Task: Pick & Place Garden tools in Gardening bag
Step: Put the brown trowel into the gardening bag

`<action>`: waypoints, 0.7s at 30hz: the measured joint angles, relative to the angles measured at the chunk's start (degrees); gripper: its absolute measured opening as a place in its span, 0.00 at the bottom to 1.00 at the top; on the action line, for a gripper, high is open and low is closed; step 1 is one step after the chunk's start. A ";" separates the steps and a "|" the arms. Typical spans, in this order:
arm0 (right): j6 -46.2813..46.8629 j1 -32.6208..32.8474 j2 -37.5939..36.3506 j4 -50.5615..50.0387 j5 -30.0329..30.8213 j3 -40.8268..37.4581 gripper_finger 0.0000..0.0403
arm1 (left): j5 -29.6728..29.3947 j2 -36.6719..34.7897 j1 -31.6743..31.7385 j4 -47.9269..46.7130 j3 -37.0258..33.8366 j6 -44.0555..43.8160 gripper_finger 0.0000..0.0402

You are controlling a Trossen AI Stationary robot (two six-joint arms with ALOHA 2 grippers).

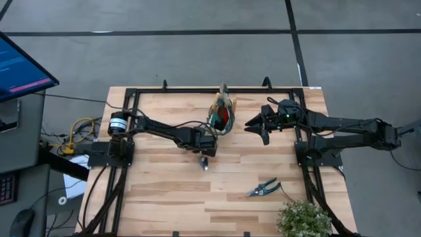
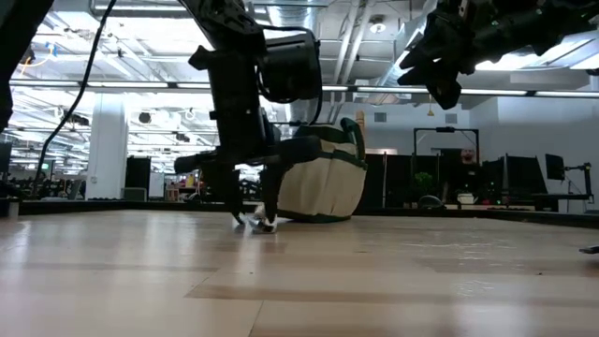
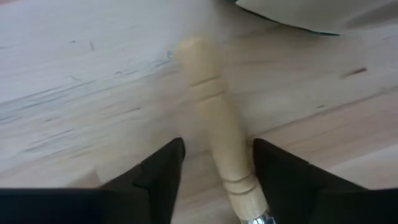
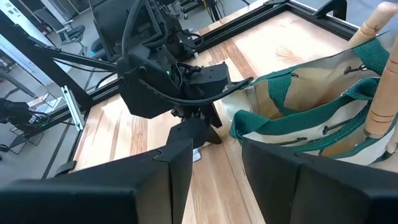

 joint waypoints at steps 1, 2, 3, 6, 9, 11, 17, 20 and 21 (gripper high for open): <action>0.24 0.00 0.00 0.01 0.00 0.00 0.33 | 0.02 -0.03 0.00 -0.02 -0.07 -0.08 0.44; 0.45 0.00 0.00 0.07 0.00 0.00 0.33 | -0.01 -0.19 0.00 -0.12 -0.09 -0.17 0.39; 0.53 0.00 0.00 0.07 0.00 0.00 0.33 | 0.01 -0.38 0.00 -0.29 -0.18 -0.19 0.34; 0.56 0.00 0.00 0.07 0.00 0.00 0.33 | 0.33 -0.45 0.01 -0.72 -0.22 -0.22 0.17; 0.56 0.00 0.00 0.04 0.00 0.00 0.33 | 0.39 -0.48 -0.25 -0.63 -0.22 -0.20 0.15; 0.56 0.00 0.00 0.04 0.00 0.00 0.33 | 0.76 -0.53 -0.26 -0.54 -0.22 -0.20 0.15; 0.54 -0.03 0.00 0.04 0.00 0.00 0.33 | 4.31 -4.01 -1.37 0.10 -0.46 0.11 0.15; 0.22 -0.11 0.00 0.04 0.01 0.00 0.33 | 4.03 -7.85 -2.47 0.21 -0.40 0.15 0.15; 0.09 -0.11 0.00 0.04 0.02 0.00 0.33 | 3.64 -9.04 -2.79 0.13 -0.40 0.15 0.15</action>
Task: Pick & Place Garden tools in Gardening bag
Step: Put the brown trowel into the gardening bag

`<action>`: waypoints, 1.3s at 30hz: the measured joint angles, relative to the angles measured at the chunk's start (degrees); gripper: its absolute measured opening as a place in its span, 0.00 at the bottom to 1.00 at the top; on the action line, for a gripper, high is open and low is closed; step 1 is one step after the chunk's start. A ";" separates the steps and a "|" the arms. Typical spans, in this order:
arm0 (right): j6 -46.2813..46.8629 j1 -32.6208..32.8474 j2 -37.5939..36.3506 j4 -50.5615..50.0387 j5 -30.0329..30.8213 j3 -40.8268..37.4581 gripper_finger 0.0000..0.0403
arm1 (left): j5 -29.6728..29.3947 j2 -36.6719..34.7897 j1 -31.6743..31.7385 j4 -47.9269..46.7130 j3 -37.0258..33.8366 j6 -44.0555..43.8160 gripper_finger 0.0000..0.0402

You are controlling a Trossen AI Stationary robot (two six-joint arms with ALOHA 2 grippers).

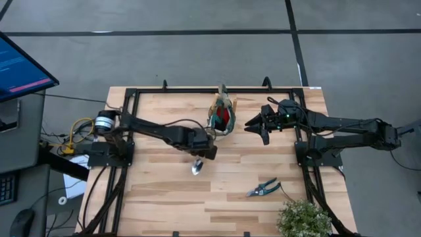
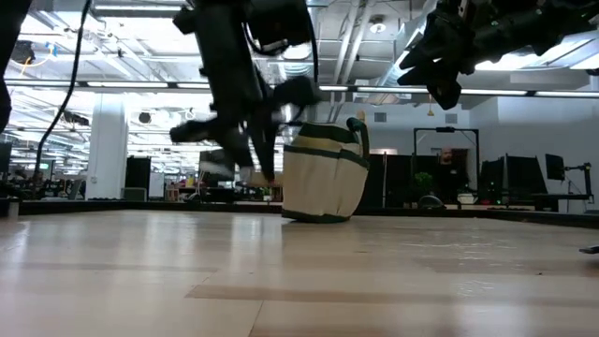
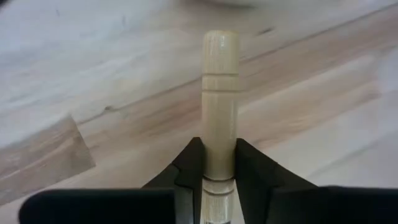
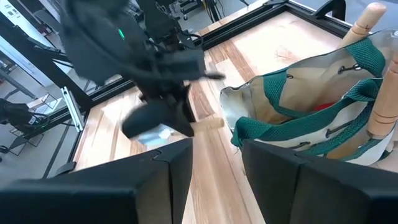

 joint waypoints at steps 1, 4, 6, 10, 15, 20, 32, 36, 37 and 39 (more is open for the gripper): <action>-0.23 0.00 0.00 0.00 0.02 0.00 0.33 | -0.23 -1.02 -0.24 0.06 0.00 0.01 0.15; -1.43 0.00 0.00 0.00 0.04 0.00 0.33 | -1.20 -4.15 -0.92 -0.22 -0.13 0.07 0.15; -1.72 0.00 0.00 0.00 0.10 0.00 0.33 | -1.26 -5.28 -1.01 -0.37 -0.13 0.09 0.15; -2.02 0.00 0.00 0.02 0.09 0.00 0.33 | -0.24 -7.81 -1.22 -1.62 -0.19 1.79 0.15; -2.14 0.00 0.00 0.02 0.04 0.00 0.33 | -4.41 -15.44 -2.17 -1.28 -0.17 3.04 0.15; -3.39 -0.18 0.00 1.02 0.13 0.00 0.33 | -19.40 -23.22 -1.50 2.29 -0.16 15.15 0.15; -1.63 -5.13 0.00 12.38 3.18 0.00 0.33 | -13.64 -25.63 18.04 37.31 -2.45 63.08 0.15; -0.95 -6.49 0.00 12.87 4.60 0.00 0.33 | -0.46 -25.98 21.90 53.92 -11.08 64.23 0.15; -0.48 -6.72 0.00 12.75 4.73 0.00 0.33 | 1.74 -26.54 22.68 56.88 -14.00 63.90 0.15; 0.31 -7.38 0.00 12.67 4.74 0.00 0.33 | 5.88 -26.79 23.89 63.78 -19.57 62.70 0.15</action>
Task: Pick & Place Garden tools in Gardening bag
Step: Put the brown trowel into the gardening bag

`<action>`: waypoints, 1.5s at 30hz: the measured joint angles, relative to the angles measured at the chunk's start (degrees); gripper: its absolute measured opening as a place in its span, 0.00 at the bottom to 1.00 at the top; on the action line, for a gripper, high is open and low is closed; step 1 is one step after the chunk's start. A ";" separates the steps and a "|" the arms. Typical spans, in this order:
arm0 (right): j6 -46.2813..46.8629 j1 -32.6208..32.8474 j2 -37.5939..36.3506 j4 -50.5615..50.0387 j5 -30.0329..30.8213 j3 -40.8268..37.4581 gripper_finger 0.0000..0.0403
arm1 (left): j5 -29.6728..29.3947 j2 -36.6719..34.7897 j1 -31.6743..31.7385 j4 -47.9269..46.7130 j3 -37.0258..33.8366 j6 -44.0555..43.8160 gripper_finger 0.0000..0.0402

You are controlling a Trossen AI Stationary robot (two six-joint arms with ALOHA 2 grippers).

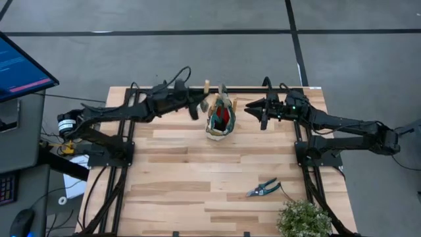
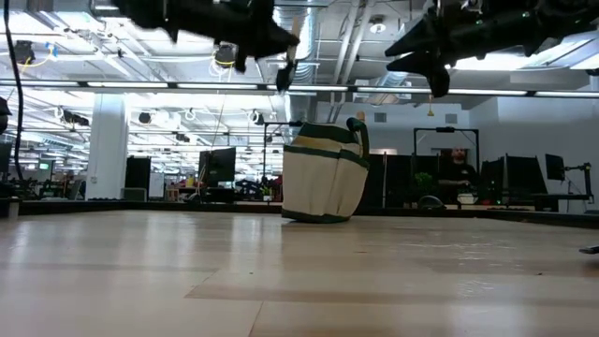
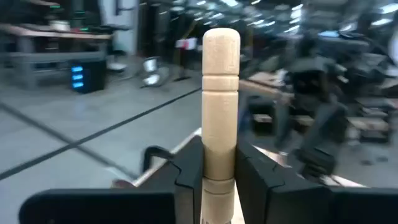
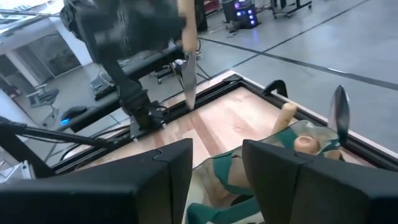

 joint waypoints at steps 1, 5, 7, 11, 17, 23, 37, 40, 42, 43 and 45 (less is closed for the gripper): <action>0.07 -0.24 0.00 -0.02 0.00 0.00 0.33 | 2.85 0.00 0.56 4.18 -3.31 -0.43 0.15; 0.17 -0.59 0.00 -0.17 0.05 0.00 0.33 | 11.96 1.03 2.14 21.88 -13.86 -4.21 0.15; 0.71 -0.68 0.00 -0.15 0.07 0.00 0.33 | 13.81 1.24 2.88 27.30 -18.06 -5.76 0.15; 2.27 -1.18 0.00 -0.19 0.07 0.00 0.33 | 15.80 1.27 3.08 35.41 -22.54 -4.61 0.15; 3.67 -1.29 0.00 -0.22 0.24 0.00 0.33 | 17.68 2.02 4.94 38.59 -23.68 -0.49 0.15; 5.71 -1.29 1.47 -0.20 1.80 0.00 0.33 | 24.34 4.21 10.85 41.04 -23.68 -0.41 0.15; 10.84 -1.14 8.51 4.91 1.27 -0.02 0.33 | 38.05 18.42 14.42 46.36 -12.27 -2.99 0.15; 10.67 -1.14 8.52 5.30 1.13 -0.02 0.33 | 37.98 19.35 14.51 46.41 -12.22 -4.26 0.15; 10.33 -1.21 8.52 5.49 1.09 -0.02 0.33 | 37.95 19.41 13.93 46.43 -12.22 -4.61 0.15; 10.16 -1.23 8.52 5.49 1.07 -0.02 0.33 | 37.98 19.41 13.38 46.45 -12.22 -4.46 0.15; 10.16 -1.25 8.52 5.49 0.96 -0.02 0.33 | 38.15 19.41 12.25 46.54 -12.22 -3.58 0.15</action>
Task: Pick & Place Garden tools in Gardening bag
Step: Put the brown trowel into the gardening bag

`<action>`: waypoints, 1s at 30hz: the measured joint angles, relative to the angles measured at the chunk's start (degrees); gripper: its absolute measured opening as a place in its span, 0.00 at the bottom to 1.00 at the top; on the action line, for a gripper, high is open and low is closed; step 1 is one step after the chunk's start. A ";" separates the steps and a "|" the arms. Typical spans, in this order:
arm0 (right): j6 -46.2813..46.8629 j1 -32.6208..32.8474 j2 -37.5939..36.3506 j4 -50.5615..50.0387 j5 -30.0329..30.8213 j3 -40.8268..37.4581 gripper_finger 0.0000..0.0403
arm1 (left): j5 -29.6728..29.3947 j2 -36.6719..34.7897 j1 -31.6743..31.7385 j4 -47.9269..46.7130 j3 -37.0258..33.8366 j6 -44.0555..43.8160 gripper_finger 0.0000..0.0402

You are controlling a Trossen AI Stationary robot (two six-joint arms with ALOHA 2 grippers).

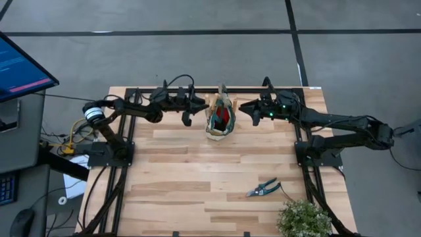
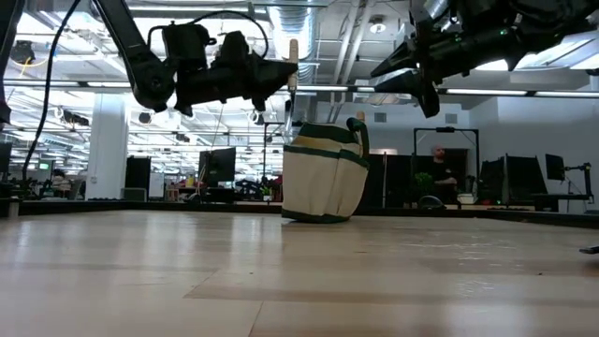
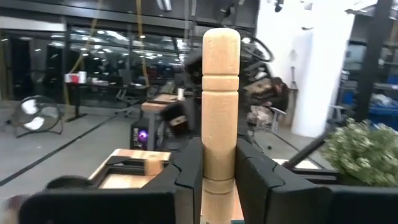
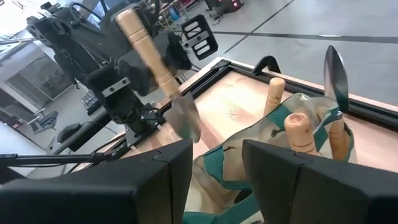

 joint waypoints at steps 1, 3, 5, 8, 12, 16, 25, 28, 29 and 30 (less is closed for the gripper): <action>0.02 0.00 0.00 0.00 -0.40 0.00 0.33 | 0.10 0.00 -0.51 0.02 0.00 0.71 0.15; 0.02 0.00 0.00 0.00 -1.39 0.00 0.33 | 0.10 0.12 -1.16 0.10 0.00 2.12 0.15; 0.02 0.00 0.00 0.03 -2.42 0.00 0.33 | -0.01 0.93 -1.50 0.22 0.00 2.52 0.15; 0.04 0.00 0.00 0.11 -2.72 0.00 0.33 | 0.12 2.31 -1.38 0.21 -0.37 2.46 0.16; 0.28 0.00 0.00 0.37 -2.73 0.00 0.33 | 0.60 5.06 -1.26 2.10 -0.46 2.34 0.16; 0.33 0.00 0.00 0.41 -2.79 0.00 0.33 | 1.68 6.25 -1.32 4.87 -0.46 0.76 0.16; 2.03 0.12 0.00 0.48 -2.84 0.00 0.33 | 6.13 6.67 -0.82 7.75 0.74 -1.18 0.16; 2.91 0.17 0.00 0.57 -2.84 0.00 0.33 | 6.11 7.70 -0.18 7.05 0.74 -2.19 0.17; 2.91 0.17 0.00 0.61 -2.84 0.00 0.33 | 5.85 7.69 0.28 6.60 0.75 -3.68 0.17; 2.89 0.17 0.00 0.63 -2.82 0.00 0.33 | 5.69 7.34 0.86 5.23 0.76 -5.56 0.16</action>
